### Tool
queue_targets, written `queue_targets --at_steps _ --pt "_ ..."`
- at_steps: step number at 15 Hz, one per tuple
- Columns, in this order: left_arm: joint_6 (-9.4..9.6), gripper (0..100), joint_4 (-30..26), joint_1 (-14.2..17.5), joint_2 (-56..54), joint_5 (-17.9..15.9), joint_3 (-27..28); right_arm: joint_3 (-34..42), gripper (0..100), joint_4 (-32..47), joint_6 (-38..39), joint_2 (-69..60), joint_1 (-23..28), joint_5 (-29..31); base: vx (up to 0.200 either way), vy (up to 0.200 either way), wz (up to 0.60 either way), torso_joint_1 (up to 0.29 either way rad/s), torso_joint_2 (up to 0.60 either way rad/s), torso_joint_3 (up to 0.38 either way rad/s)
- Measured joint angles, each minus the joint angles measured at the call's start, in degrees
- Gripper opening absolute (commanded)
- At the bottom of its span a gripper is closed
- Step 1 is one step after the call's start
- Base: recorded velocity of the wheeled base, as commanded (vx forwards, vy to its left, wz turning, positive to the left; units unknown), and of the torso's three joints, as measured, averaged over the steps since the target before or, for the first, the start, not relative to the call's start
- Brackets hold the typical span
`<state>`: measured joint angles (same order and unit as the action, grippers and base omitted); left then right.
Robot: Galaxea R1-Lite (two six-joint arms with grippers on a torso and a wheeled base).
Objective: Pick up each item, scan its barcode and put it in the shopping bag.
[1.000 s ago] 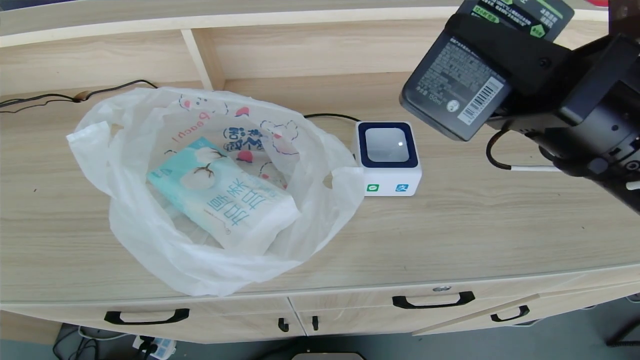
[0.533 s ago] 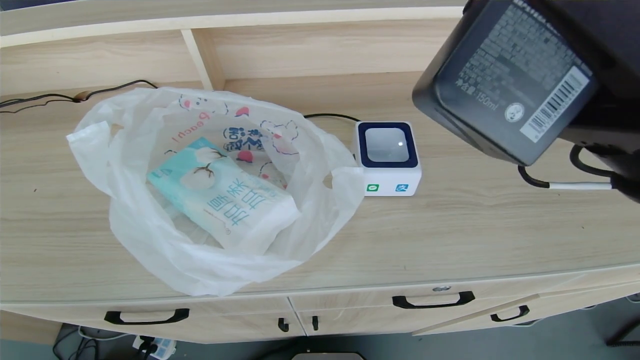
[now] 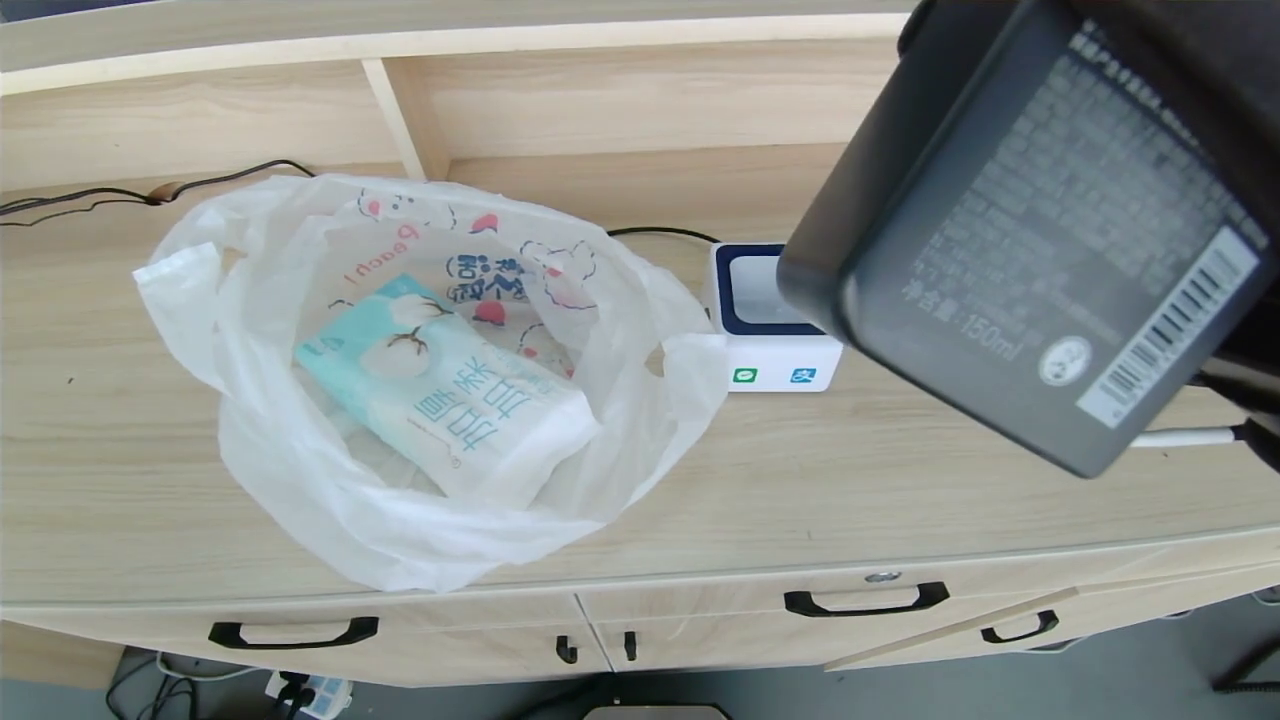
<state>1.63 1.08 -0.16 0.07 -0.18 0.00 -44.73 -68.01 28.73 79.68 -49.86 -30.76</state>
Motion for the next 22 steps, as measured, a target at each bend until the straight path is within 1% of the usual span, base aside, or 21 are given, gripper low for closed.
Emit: queue_targets --at_steps 2,4,6,7,8,9,10,11,13,14,17,19,20,22 --pt "-0.02 100 0.0 0.0 0.0 0.0 0.0 0.0 0 0.0 -0.9 0.3 0.0 0.4 0.000 0.000 0.00 0.000 0.00 0.000" --pt "-0.02 100 0.0 0.0 0.0 0.0 0.0 -1.4 0 0.2 -6.8 2.2 2.1 1.6 0.000 0.000 0.00 0.000 0.00 0.000" --pt "-0.05 100 0.0 0.0 0.0 0.0 0.0 -6.3 0 0.3 -13.4 5.4 5.6 3.2 0.000 0.000 0.00 0.000 0.00 0.000" --pt "-0.02 100 0.0 0.0 0.0 0.0 0.0 -9.5 0 0.3 -18.1 7.6 8.4 4.3 0.000 0.000 0.00 0.000 0.00 0.000" --pt "-0.02 100 0.0 0.0 0.0 0.0 0.0 -12.6 0 0.3 -25.1 10.0 11.7 5.3 0.000 0.000 0.00 0.000 0.00 0.000" --pt "-0.02 100 0.0 0.0 0.0 0.0 0.0 -14.9 0 0.2 -32.4 12.0 14.8 6.5 0.000 0.000 0.00 0.000 0.00 0.000" --pt "-0.02 100 0.0 0.0 0.0 0.0 0.0 -16.0 0 0.3 -38.0 13.6 17.2 7.8 0.000 0.000 0.00 0.000 0.00 0.000" --pt "-0.02 100 0.0 0.0 0.0 0.0 0.0 -16.6 0 0.3 -43.4 15.0 18.9 8.4 0.000 0.000 0.00 0.000 0.00 0.000" --pt "-0.02 100 0.0 0.0 0.0 0.0 0.0 -16.6 0 0.1 -53.2 17.1 19.9 8.4 0.000 0.000 0.00 0.000 0.00 0.000" --pt "-0.02 100 0.0 0.0 0.0 0.0 0.0 -16.2 0 0.1 -57.3 17.8 19.9 8.1 0.000 0.000 0.00 0.000 0.00 0.000" --pt "0.00 100 0.0 0.0 0.0 0.0 0.0 -14.6 0 -0.4 -65.1 19.6 19.9 3.5 0.000 0.000 0.00 0.000 0.00 0.000" --pt "0.00 100 0.0 0.0 0.0 0.0 0.0 -13.1 0 -2.2 -71.8 21.0 20.1 2.4 0.000 0.000 0.00 0.000 0.00 0.000" --pt "0.00 100 0.0 0.0 0.0 0.0 0.0 -13.1 0 -3.2 -73.6 21.7 20.2 1.6 0.000 0.000 0.00 0.000 0.00 0.000" --pt "0.00 100 0.0 0.0 0.0 0.0 0.0 -13.5 0 -4.8 -77.8 23.6 20.6 -3.3 0.000 0.000 0.00 0.000 0.00 0.000"
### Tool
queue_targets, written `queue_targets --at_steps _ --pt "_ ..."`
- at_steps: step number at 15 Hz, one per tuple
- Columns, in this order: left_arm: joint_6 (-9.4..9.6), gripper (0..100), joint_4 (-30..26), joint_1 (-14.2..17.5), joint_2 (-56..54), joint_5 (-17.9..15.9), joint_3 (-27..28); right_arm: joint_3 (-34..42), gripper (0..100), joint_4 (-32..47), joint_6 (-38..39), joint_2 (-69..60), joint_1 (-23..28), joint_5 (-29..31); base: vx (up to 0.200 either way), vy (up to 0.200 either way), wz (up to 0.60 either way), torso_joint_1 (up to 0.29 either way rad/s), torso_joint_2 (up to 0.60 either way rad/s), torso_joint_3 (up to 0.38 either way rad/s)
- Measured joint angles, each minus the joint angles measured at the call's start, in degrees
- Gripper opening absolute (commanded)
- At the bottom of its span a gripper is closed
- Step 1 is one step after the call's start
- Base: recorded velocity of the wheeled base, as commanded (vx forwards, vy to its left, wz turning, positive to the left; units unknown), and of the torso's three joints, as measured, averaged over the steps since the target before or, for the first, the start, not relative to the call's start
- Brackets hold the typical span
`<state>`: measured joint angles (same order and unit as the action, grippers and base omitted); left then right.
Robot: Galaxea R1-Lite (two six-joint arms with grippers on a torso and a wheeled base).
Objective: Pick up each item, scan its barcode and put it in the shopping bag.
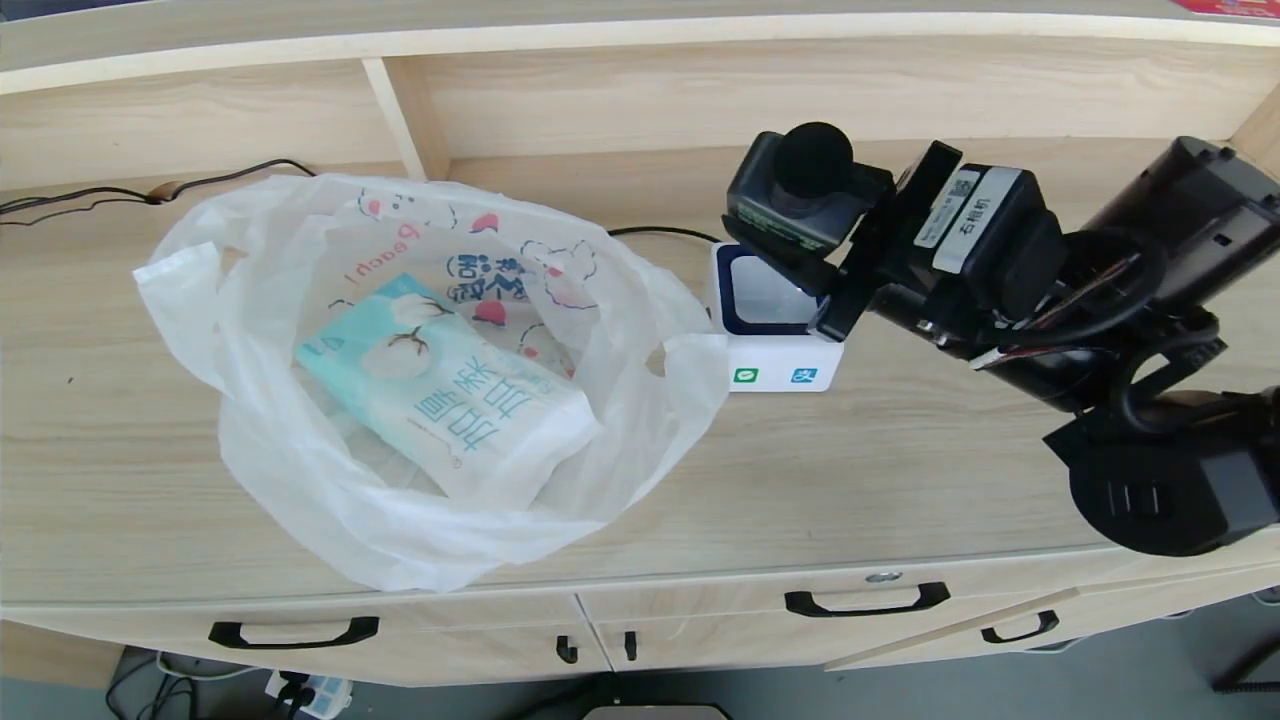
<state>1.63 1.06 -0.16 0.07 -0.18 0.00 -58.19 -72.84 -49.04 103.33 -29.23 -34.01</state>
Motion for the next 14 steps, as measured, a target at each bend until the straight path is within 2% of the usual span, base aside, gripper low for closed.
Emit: queue_targets --at_steps 2,7,9,14 --pt "-0.02 100 0.0 0.0 0.0 0.0 0.0 -1.9 0 -2.4 -2.1 2.8 0.3 -6.5 0.000 0.000 0.00 0.000 0.00 0.000" --pt "-0.02 100 0.0 0.0 0.0 0.0 0.0 -4.6 0 -2.8 -3.6 6.4 5.4 -11.6 0.000 0.000 0.00 0.000 0.00 0.000" --pt "-0.02 100 0.0 0.0 0.0 0.0 0.0 -4.8 0 -2.8 -3.6 6.8 7.4 -11.8 0.000 0.000 0.00 0.000 0.00 0.000" --pt "0.00 100 0.0 0.0 0.0 0.0 0.0 -2.9 0 -2.8 -3.3 6.4 7.6 -9.3 0.000 0.000 0.00 0.000 0.00 0.000"
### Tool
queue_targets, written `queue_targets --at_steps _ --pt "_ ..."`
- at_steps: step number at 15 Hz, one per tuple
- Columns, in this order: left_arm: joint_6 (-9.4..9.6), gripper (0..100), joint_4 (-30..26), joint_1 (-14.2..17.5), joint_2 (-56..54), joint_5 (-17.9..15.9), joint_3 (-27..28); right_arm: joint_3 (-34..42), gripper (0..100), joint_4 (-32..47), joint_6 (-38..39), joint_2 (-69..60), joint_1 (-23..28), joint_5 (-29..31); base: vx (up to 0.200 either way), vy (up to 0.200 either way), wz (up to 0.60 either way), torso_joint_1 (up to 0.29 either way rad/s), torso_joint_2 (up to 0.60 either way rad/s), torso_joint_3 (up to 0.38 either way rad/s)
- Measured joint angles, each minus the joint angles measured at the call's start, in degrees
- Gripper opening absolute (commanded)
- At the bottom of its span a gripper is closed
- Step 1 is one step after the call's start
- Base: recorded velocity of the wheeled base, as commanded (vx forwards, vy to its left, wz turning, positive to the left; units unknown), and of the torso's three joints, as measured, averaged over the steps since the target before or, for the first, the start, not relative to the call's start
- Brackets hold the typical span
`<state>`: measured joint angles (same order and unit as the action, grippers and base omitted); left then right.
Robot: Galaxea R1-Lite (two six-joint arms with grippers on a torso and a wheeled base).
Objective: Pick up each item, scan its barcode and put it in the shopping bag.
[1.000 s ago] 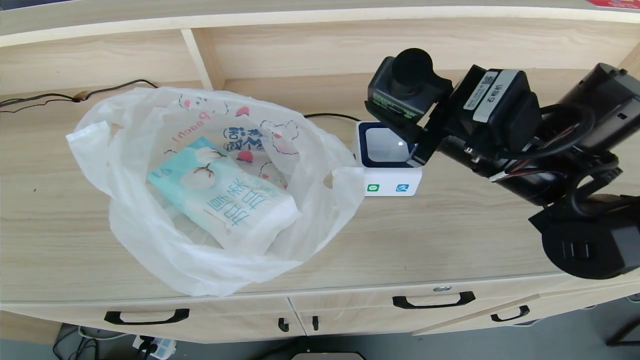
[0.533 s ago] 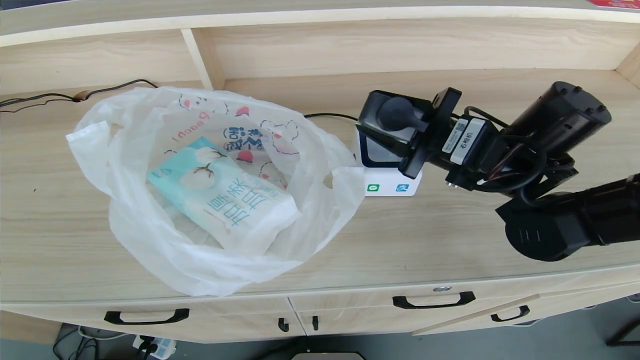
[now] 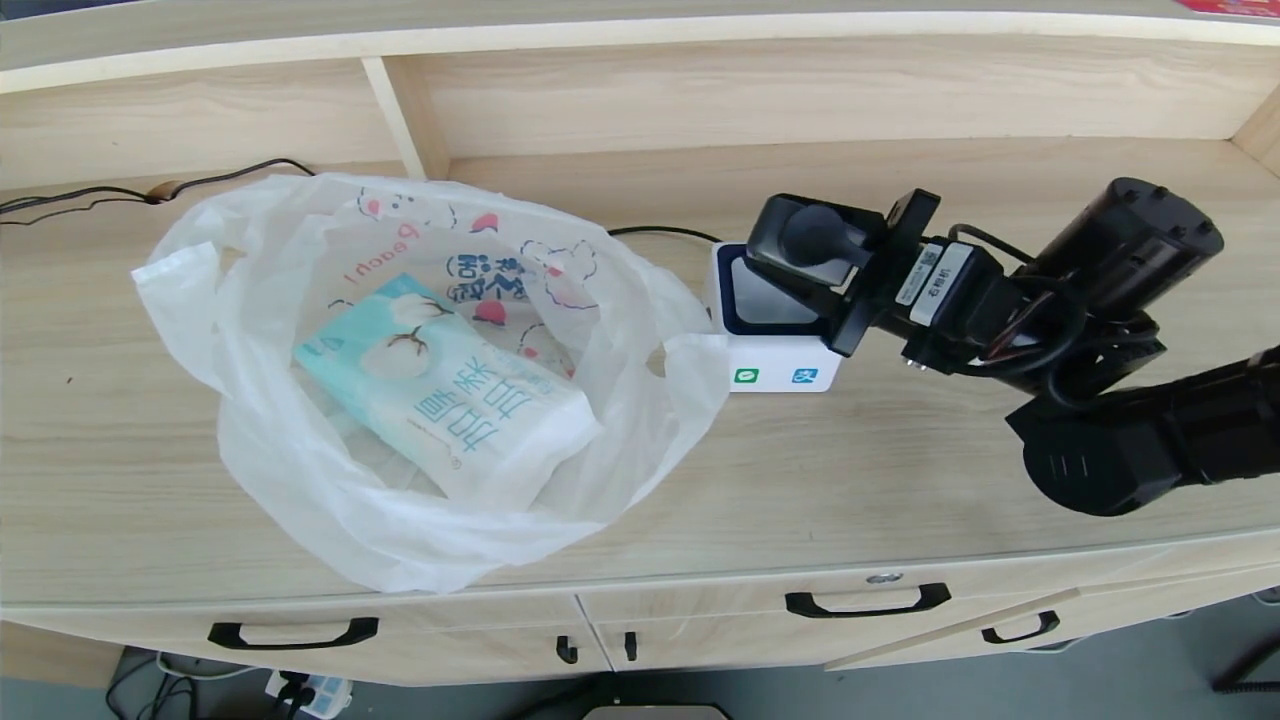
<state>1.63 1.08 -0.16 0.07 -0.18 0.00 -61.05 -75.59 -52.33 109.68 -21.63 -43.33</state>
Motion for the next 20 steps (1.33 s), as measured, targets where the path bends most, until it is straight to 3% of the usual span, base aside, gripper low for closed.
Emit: queue_targets --at_steps 7,11,14,20 --pt "0.00 100 0.0 0.0 0.0 0.0 0.0 10.4 0 -0.3 12.4 -13.2 -9.6 26.0 0.000 0.000 0.00 0.000 0.00 0.000" --pt "0.00 100 0.0 0.0 0.0 0.0 0.0 18.4 0 0.2 19.7 -20.3 -13.6 35.2 0.000 0.000 0.00 0.000 0.00 0.000" --pt "0.00 100 0.0 0.0 0.0 0.0 0.0 19.9 0 4.0 26.7 -25.6 -14.4 38.2 0.000 0.000 0.00 0.000 0.00 0.000" --pt "0.00 100 0.0 0.0 0.0 0.0 0.0 23.5 0 7.5 30.5 -30.8 -14.5 38.6 0.000 0.000 0.00 0.000 0.00 0.000"
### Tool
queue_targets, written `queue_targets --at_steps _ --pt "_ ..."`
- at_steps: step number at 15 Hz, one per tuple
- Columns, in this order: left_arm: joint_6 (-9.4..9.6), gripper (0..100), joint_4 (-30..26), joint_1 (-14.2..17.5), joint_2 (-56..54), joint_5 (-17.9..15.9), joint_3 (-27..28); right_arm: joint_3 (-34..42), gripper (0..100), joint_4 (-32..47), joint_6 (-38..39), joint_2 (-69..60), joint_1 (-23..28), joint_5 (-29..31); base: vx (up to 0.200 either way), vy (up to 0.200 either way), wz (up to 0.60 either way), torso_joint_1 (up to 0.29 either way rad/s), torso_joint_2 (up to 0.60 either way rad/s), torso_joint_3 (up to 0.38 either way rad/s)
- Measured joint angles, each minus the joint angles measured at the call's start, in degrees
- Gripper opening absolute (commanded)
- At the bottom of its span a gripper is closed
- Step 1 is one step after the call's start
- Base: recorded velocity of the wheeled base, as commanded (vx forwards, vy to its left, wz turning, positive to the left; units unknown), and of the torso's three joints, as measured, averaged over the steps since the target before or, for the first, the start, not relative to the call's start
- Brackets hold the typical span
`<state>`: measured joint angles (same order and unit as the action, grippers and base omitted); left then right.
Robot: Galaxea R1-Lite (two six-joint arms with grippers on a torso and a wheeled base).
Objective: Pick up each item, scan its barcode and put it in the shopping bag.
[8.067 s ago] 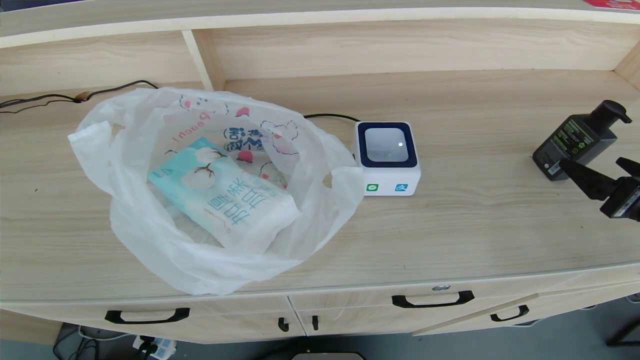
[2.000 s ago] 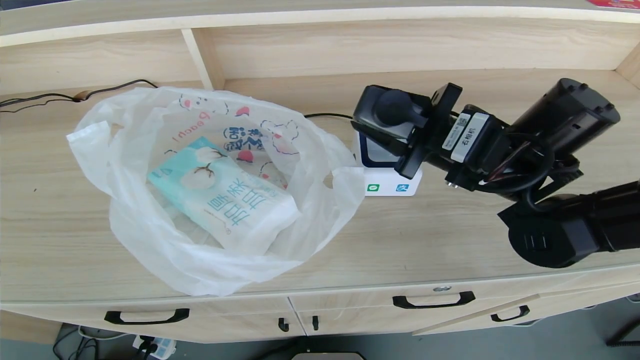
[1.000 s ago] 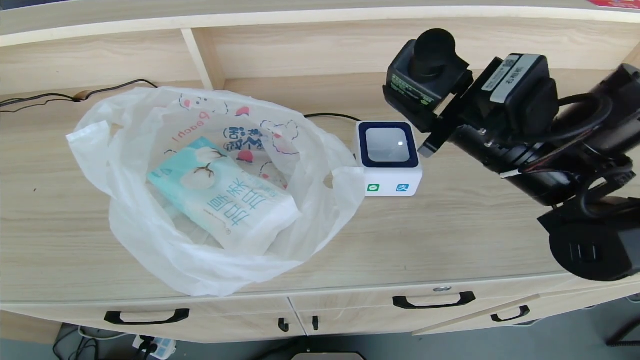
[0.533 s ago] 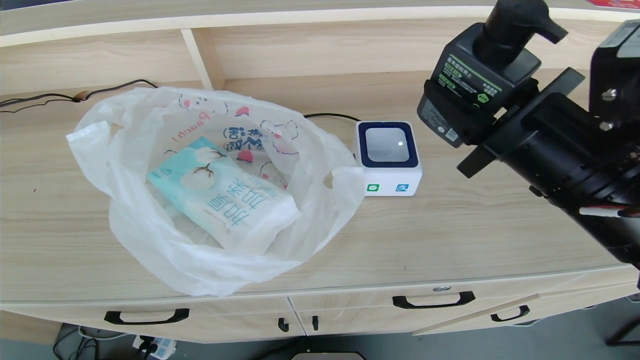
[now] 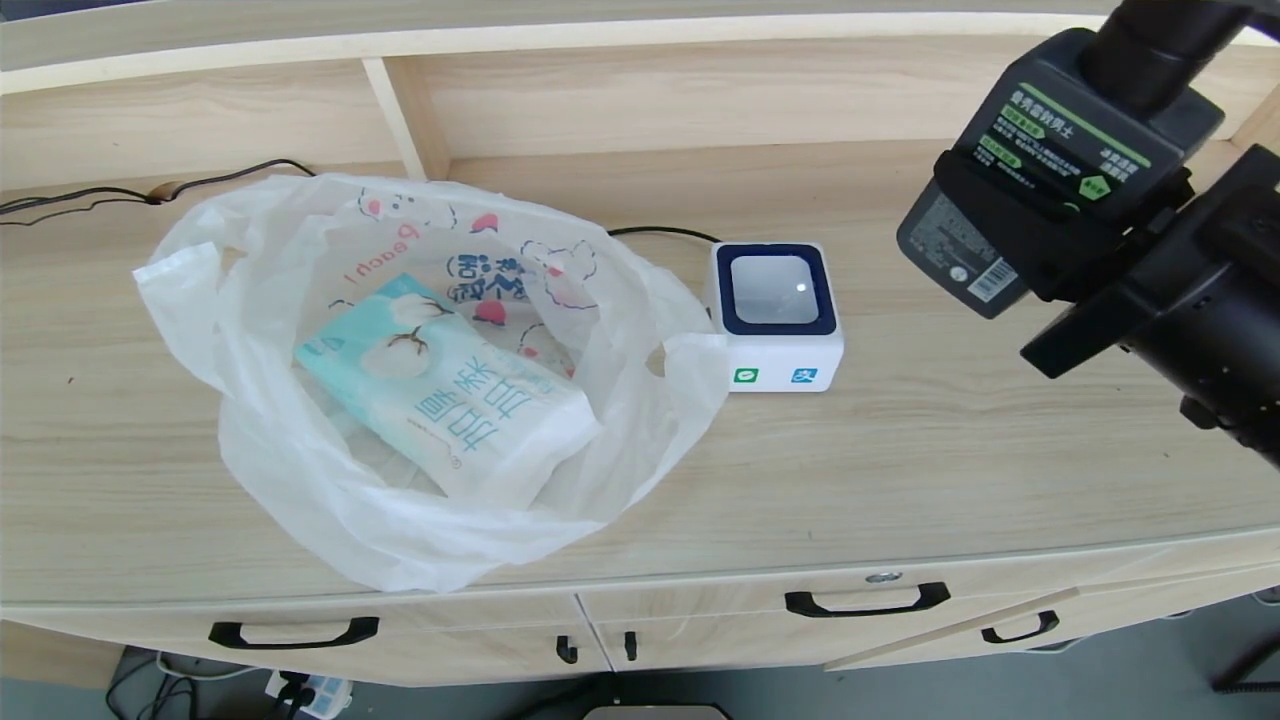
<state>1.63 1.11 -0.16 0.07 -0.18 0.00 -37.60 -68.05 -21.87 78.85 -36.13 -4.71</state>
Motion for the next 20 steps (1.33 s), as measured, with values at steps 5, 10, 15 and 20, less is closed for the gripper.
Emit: queue_targets --at_steps 5,10,15,20 --pt "0.28 100 -0.1 0.0 0.1 0.0 0.0 4.5 0 0.0 5.6 -1.2 0.0 -0.2 0.000 0.000 0.00 0.000 0.00 0.000" --pt "0.28 100 -0.2 -0.1 0.1 0.0 0.0 4.7 0 0.2 11.9 -0.4 -0.1 -0.5 0.000 0.000 0.00 0.000 0.00 0.000" --pt "0.04 100 -0.2 0.0 0.0 0.0 0.0 4.5 0 0.3 13.1 1.5 0.0 -0.5 -0.200 0.000 0.00 0.007 0.00 0.000" --pt "0.04 100 -0.2 0.0 0.0 0.0 0.0 -0.7 0 0.3 13.1 4.9 0.0 -0.5 0.000 0.000 0.24 0.005 0.00 0.002"
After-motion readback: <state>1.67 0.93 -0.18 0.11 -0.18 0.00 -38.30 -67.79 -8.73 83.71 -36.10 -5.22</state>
